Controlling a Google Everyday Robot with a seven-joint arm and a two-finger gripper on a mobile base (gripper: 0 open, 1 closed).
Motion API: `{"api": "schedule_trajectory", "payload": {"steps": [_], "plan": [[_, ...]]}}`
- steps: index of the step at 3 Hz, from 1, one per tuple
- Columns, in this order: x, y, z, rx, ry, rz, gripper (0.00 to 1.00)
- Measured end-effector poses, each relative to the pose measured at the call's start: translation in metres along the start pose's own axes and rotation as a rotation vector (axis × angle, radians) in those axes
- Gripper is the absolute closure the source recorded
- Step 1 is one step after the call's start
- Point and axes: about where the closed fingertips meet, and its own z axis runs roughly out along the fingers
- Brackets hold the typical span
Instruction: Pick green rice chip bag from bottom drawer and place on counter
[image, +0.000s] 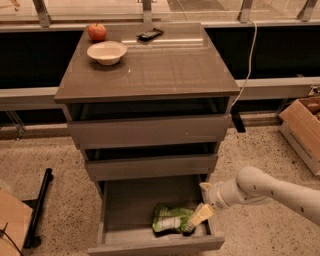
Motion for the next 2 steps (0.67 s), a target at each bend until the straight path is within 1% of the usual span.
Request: {"api": "schedule_trajectory", "payload": {"steps": [1, 2], "plan": [[0.022, -0.025, 0.055, 0.047, -0.016, 0.047, 0.0], [0.048, -0.041, 0.103, 0.038, 0.016, 0.086, 0.0]]}}
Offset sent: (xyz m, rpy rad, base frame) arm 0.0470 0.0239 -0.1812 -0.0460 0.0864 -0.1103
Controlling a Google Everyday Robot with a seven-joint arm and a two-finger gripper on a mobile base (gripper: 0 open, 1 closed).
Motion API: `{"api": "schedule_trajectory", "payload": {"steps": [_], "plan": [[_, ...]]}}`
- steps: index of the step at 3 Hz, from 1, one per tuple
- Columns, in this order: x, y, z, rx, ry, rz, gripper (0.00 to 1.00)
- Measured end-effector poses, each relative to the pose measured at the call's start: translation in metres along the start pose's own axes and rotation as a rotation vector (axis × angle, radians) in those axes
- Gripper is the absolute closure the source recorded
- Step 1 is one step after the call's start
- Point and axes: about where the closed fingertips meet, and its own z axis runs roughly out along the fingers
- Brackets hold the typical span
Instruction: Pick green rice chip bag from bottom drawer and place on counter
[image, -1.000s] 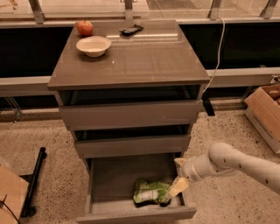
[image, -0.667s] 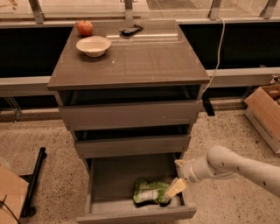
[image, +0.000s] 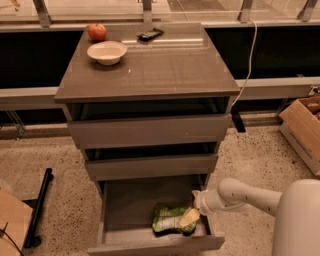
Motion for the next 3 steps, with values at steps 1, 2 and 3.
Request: {"api": "schedule_trajectory", "payload": {"steps": [1, 2, 3], "plan": [[0.025, -0.013, 0.045, -0.028, 0.034, 0.035, 0.0], [0.045, -0.026, 0.081, -0.06, 0.051, 0.072, 0.0], [0.06, -0.042, 0.107, -0.083, 0.061, 0.101, 0.0]]}}
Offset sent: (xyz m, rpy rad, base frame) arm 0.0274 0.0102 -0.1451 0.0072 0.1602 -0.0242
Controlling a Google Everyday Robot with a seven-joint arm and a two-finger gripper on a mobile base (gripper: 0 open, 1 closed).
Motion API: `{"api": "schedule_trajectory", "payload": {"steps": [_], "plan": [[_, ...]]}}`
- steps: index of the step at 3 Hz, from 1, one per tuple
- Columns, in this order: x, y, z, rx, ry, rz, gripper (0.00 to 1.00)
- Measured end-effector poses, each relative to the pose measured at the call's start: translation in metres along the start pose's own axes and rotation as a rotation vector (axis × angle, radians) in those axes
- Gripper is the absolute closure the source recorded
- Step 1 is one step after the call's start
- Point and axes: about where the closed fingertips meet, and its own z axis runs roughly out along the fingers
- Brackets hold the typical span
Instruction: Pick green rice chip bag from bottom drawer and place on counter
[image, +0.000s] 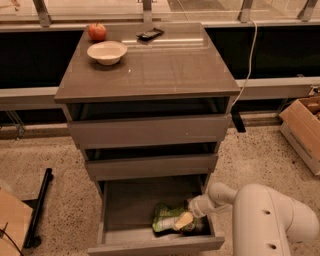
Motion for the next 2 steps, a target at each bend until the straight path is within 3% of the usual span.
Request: {"api": "schedule_trajectory", "payload": {"steps": [1, 2], "plan": [[0.012, -0.014, 0.015, -0.012, 0.007, 0.032, 0.0], [0.028, -0.018, 0.024, -0.017, 0.019, 0.085, 0.18]]}}
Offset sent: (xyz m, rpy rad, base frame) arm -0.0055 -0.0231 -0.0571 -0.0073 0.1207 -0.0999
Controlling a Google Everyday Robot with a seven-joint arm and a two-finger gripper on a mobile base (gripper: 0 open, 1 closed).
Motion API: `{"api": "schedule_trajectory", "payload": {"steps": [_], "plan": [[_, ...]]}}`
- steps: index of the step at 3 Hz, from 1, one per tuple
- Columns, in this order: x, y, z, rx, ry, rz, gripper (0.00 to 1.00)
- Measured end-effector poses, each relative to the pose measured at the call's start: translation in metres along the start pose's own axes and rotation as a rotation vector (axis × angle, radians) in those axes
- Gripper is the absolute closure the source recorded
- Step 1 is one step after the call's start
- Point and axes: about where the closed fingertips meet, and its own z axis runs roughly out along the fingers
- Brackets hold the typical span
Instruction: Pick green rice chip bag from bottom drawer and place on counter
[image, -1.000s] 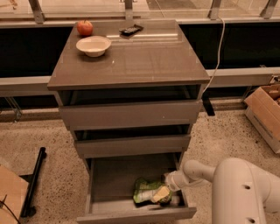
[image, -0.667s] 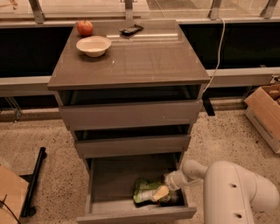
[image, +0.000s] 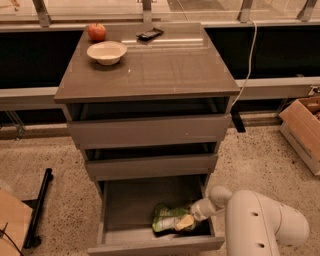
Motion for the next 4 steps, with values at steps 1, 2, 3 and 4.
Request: {"api": "schedule_trajectory", "payload": {"steps": [1, 2, 3, 4], "plan": [[0.004, 0.0, -0.004, 0.022, -0.002, 0.019, 0.41], [0.005, 0.008, -0.01, 0.038, -0.005, 0.023, 0.64], [0.002, 0.018, -0.013, 0.039, -0.018, 0.021, 0.87], [-0.008, 0.031, -0.024, 0.026, -0.048, 0.023, 1.0]]}}
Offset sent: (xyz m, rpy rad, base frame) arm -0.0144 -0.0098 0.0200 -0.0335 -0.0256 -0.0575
